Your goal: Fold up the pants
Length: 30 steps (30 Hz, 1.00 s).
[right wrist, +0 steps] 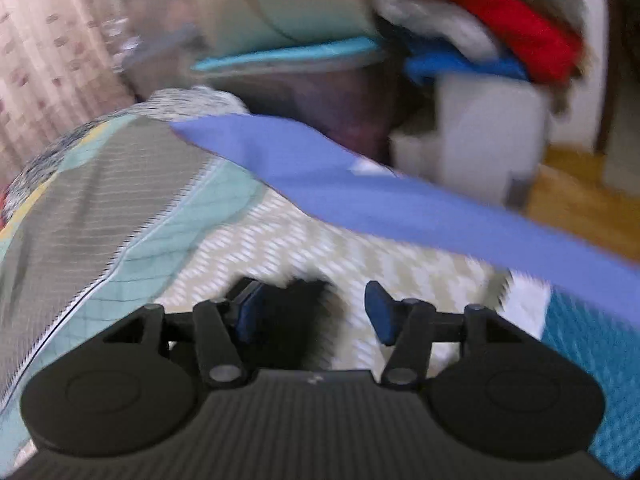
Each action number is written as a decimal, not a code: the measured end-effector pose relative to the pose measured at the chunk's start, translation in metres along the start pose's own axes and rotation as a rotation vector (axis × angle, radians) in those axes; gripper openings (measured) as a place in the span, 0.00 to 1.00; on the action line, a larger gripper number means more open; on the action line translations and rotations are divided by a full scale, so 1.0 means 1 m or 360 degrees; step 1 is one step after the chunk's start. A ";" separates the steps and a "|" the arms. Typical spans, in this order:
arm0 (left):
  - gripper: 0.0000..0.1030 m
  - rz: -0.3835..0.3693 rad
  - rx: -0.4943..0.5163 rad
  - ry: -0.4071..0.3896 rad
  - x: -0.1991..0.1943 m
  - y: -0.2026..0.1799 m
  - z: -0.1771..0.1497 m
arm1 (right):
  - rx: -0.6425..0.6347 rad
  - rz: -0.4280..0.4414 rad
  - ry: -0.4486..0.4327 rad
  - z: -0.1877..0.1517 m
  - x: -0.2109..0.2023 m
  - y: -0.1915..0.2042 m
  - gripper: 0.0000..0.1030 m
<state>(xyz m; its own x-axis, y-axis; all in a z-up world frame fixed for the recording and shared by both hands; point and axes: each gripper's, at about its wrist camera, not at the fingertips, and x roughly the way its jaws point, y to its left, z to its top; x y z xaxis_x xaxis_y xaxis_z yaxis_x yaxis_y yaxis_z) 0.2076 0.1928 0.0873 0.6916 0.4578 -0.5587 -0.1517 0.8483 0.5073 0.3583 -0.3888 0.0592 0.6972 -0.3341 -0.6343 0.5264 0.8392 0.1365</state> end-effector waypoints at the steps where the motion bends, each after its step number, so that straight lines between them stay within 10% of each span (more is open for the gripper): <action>1: 0.87 -0.0015 0.0089 -0.0013 0.006 -0.010 0.003 | -0.0079 -0.0075 0.0038 0.003 0.008 0.004 0.58; 5: 0.87 -0.0078 0.0242 -0.0002 0.030 -0.040 0.004 | 0.0025 -0.0320 0.0039 0.011 0.014 -0.027 0.58; 10: 0.80 -0.0100 0.0325 0.0017 0.054 -0.059 0.001 | 0.0095 0.0030 0.0174 0.021 0.008 -0.015 0.57; 15: 0.19 -0.0150 0.0383 0.0076 0.066 -0.077 -0.002 | 0.0125 0.0090 0.0409 0.012 0.049 0.037 0.69; 19: 0.08 -0.0047 0.0462 0.0027 0.052 -0.092 -0.009 | 0.0050 -0.0131 0.0472 -0.010 0.086 0.066 0.71; 20: 0.08 -0.0027 0.0455 -0.0001 0.044 -0.091 -0.009 | -0.0006 -0.0190 0.0428 -0.015 0.086 0.073 0.62; 22: 0.08 -0.0004 0.0401 -0.0067 0.026 -0.084 -0.007 | -0.0103 -0.0136 0.0374 -0.018 0.081 0.077 0.12; 30: 0.08 0.0026 0.0078 -0.0316 -0.079 -0.033 -0.007 | 0.0325 0.0328 0.0258 0.002 0.015 0.001 0.07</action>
<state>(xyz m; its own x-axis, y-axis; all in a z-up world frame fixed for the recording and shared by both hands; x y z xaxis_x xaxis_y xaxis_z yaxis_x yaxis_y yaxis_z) 0.1532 0.1304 0.1104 0.8156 0.4058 -0.4125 -0.1326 0.8250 0.5494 0.3710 -0.3939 0.0514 0.7213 -0.0796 -0.6880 0.4801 0.7734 0.4139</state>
